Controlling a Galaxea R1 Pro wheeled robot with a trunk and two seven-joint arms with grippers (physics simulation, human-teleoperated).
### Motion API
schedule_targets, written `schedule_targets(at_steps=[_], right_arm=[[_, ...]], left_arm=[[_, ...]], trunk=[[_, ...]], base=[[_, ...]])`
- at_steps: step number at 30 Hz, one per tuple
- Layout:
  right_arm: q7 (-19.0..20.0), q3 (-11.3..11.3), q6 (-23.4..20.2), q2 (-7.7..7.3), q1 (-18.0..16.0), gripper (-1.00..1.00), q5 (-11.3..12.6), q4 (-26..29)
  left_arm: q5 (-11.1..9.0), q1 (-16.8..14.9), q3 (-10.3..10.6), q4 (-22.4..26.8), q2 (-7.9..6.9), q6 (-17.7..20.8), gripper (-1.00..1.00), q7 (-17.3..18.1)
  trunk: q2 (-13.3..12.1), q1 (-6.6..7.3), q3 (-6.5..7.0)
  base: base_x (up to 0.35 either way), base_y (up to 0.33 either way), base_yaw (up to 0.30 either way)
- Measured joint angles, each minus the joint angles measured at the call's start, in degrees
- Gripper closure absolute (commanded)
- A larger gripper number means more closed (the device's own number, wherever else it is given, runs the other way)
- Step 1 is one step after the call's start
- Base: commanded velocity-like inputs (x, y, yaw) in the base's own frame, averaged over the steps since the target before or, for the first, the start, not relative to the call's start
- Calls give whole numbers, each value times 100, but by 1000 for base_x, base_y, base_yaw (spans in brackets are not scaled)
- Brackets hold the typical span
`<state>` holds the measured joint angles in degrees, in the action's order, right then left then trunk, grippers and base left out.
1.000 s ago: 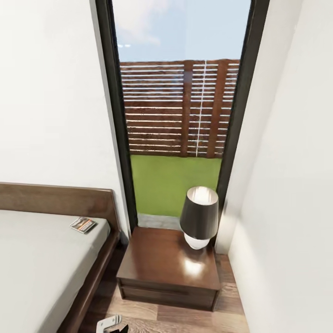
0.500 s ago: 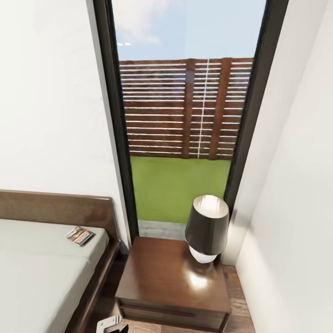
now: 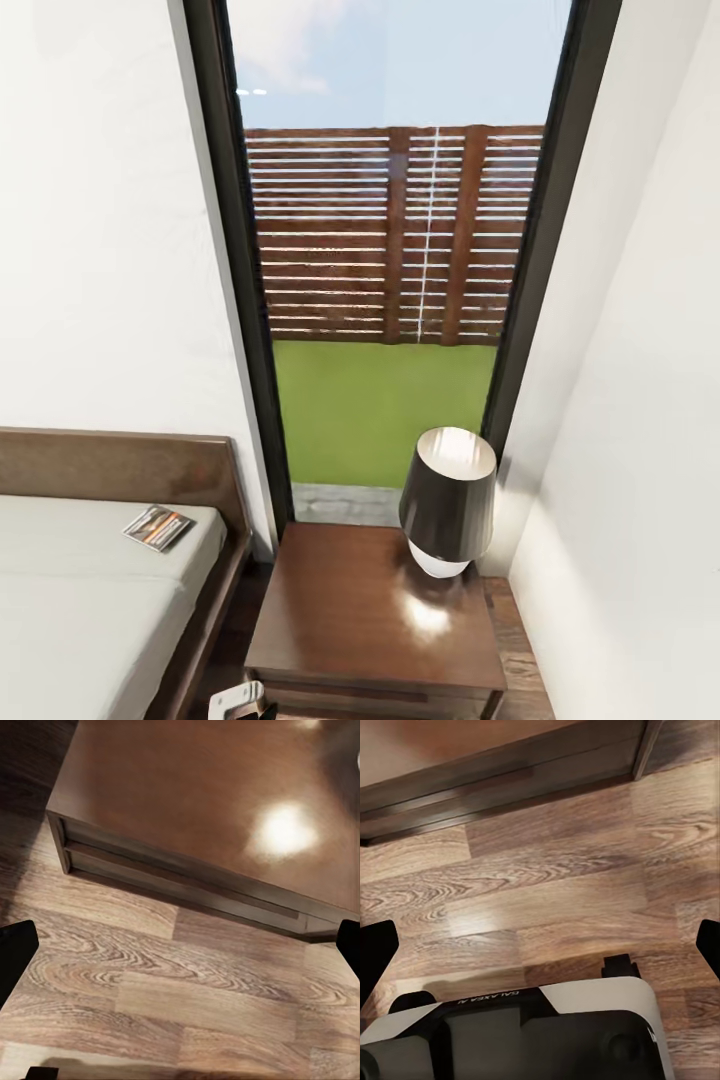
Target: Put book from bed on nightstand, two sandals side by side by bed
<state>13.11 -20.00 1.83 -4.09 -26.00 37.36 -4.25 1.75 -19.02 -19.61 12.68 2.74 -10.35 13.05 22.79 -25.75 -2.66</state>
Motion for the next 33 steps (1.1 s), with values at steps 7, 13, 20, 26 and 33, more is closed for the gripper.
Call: schedule_targets(at_steps=[7, 13, 20, 26, 33], right_arm=[[0, 0, 0, 2, 0, -100, 0, 0], [0, 0, 0, 1, 0, -100, 0, 0], [0, 0, 0, -1, 0, -100, 0, 0], [0, 0, 1, 2, 0, -100, 0, 0], [0, 0, 3, 3, 0, -100, 0, 0]], left_arm=[[0, 0, 1, 0, -2, 0, -100, 0], [0, 0, 1, 1, -2, 0, -100, 0], [0, 0, 1, 0, 0, 0, -100, 0], [0, 0, 1, 1, -2, 0, -100, 0], [0, 0, 1, 0, 2, 0, -100, 0]], trunk=[[1, 2, 0], [1, 3, 0], [0, 0, 0], [1, 2, 0], [0, 2, 0]], base=[[57, 10, -14], [276, 76, -4], [120, 34, 0], [183, 84, 0], [261, 16, 1]])
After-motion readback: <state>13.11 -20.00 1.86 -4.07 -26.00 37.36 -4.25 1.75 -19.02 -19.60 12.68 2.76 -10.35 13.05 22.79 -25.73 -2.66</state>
